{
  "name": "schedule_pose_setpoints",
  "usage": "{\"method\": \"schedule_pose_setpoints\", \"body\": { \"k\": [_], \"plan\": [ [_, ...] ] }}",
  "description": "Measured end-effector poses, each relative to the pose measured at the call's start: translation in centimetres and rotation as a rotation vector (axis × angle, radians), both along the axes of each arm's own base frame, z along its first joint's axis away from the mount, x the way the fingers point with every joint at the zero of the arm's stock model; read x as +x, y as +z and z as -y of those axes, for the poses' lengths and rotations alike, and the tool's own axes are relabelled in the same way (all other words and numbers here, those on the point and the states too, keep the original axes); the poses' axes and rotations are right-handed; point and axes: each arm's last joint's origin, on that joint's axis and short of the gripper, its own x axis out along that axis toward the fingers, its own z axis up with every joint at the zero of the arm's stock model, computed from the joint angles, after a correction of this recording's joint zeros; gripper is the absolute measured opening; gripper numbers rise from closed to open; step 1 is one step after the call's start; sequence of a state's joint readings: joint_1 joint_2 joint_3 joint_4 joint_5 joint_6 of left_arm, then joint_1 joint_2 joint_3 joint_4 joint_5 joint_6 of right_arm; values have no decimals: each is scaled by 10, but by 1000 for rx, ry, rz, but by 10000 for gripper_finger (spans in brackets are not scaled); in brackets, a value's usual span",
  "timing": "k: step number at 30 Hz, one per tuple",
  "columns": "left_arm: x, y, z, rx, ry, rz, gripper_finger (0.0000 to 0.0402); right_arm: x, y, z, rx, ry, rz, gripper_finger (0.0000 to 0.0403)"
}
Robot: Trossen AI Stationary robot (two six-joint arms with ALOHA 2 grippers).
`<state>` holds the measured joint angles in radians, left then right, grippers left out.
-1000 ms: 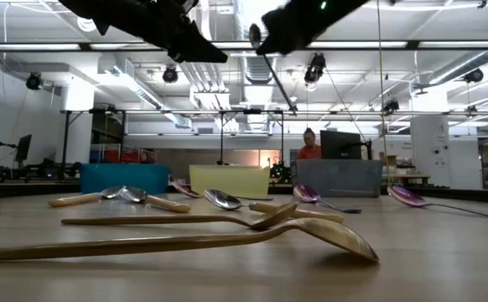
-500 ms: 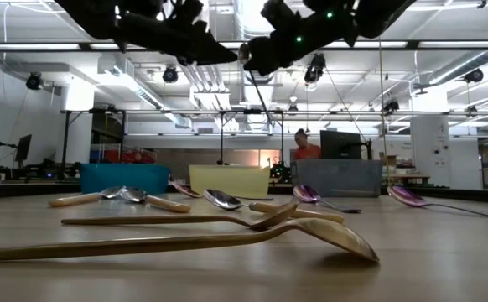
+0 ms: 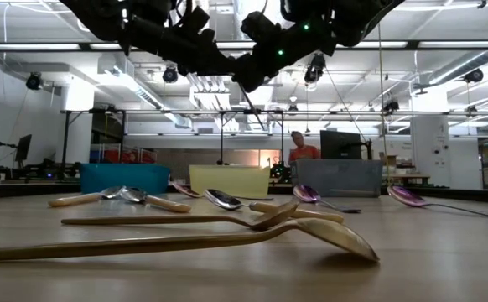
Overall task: Sort silverware by color (type)
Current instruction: Put the gold spoon into the yellow bin
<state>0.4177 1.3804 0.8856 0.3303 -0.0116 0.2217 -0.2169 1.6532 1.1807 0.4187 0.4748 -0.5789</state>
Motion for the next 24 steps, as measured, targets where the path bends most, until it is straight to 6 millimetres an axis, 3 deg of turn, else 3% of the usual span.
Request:
{"method": "schedule_pose_setpoints", "body": {
  "k": [10, 15, 24],
  "plan": [
    [-2, 0, -3, -53, 89, 21, 10, 0, -1, -1, -9, 9, -19, 9],
    [-2, -1, -2, -75, 108, 31, 6, 0, -2, -1, 29, 6, -2, 22],
    [-4, -3, -3, -110, 158, 67, 3, -2, 0, 0, 72, -4, 33, 93]
  ]
}}
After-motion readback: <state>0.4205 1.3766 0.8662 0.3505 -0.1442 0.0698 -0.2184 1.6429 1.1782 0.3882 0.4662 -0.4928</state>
